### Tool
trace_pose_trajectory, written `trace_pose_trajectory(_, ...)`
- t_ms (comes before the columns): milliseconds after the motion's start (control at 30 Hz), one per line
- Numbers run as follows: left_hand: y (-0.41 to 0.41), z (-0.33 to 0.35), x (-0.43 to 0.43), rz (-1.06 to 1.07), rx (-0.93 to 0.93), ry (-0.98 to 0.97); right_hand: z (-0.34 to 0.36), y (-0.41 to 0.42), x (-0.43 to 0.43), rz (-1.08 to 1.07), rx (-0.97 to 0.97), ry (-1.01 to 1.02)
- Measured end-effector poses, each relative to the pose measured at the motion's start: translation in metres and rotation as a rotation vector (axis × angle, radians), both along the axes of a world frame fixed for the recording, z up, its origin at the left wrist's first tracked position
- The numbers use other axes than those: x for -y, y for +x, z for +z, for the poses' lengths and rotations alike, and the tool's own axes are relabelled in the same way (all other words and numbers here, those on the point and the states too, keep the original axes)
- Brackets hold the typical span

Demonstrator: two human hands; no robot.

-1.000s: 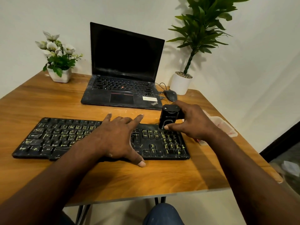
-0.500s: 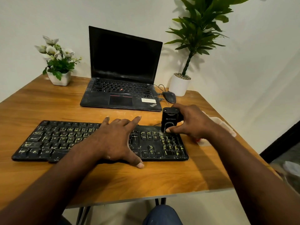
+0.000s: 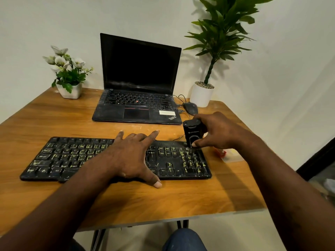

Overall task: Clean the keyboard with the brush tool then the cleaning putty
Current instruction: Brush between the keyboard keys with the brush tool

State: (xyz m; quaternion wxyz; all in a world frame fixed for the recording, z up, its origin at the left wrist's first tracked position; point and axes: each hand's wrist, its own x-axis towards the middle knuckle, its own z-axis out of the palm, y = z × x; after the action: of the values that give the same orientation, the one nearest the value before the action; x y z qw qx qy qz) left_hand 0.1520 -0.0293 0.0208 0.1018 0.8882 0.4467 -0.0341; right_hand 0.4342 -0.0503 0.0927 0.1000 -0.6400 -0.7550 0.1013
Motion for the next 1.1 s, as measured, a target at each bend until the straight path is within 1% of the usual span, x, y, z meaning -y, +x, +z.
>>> trace_pose_trajectory(33, 0.0, 0.0, 0.0, 0.0, -0.001, 0.0, -0.001, -0.002, 0.0, 0.005, -0.02, 0.004)
trace_pose_trajectory(133, 0.001, 0.001, 0.0, 0.0, -0.003, -0.001, -0.013, -0.022, 0.0, 0.052, -0.177, 0.005)
trace_pose_trajectory(267, 0.0, 0.0, -0.001, 0.0, 0.004, -0.006, -0.026, -0.03, 0.0, 0.084, -0.28, 0.064)
trace_pose_trajectory(300, 0.0, 0.0, -0.001, -0.001, 0.004, -0.002, -0.024, -0.024, 0.002, 0.083, -0.262, 0.057)
trace_pose_trajectory(467, 0.0, 0.001, 0.0, -0.002, 0.006, -0.007, 0.0, 0.006, 0.006, 0.056, -0.02, 0.013)
trace_pose_trajectory(500, 0.0, 0.001, 0.001, -0.002, 0.004, -0.007, 0.001, 0.005, 0.006, 0.055, -0.018, 0.024)
trace_pose_trajectory(633, 0.0, 0.002, 0.001, -0.003, -0.005, -0.003, -0.012, -0.011, 0.007, 0.1, -0.156, 0.042)
trace_pose_trajectory(700, 0.0, 0.002, 0.001, -0.002, -0.007, -0.009, -0.018, -0.017, 0.006, 0.122, -0.133, 0.059)
trace_pose_trajectory(767, -0.001, 0.002, 0.0, -0.004, -0.003, -0.01, -0.018, -0.017, 0.003, 0.098, -0.053, 0.167)
trace_pose_trajectory(800, -0.001, 0.002, 0.0, -0.006, -0.002, -0.01, -0.017, -0.015, 0.002, 0.076, -0.063, 0.202)
trace_pose_trajectory(833, -0.001, 0.002, 0.0, -0.005, -0.002, -0.009, -0.015, -0.014, 0.003, 0.07, -0.12, 0.196)
trace_pose_trajectory(900, -0.001, 0.001, -0.001, -0.001, -0.001, -0.011, -0.012, -0.011, 0.004, 0.107, -0.207, 0.095)
trace_pose_trajectory(967, -0.001, 0.0, -0.001, 0.002, 0.0, -0.023, -0.013, -0.013, 0.004, 0.136, -0.18, 0.006)
trace_pose_trajectory(1000, -0.001, 0.0, -0.002, 0.002, 0.002, -0.025, -0.015, -0.015, 0.002, 0.125, -0.144, 0.019)
trace_pose_trajectory(1067, 0.0, 0.0, -0.002, 0.0, 0.003, -0.02, -0.017, -0.019, -0.003, 0.082, -0.06, 0.12)
trace_pose_trajectory(1100, 0.0, 0.0, -0.002, -0.001, 0.001, -0.016, -0.016, -0.021, -0.005, 0.063, -0.05, 0.16)
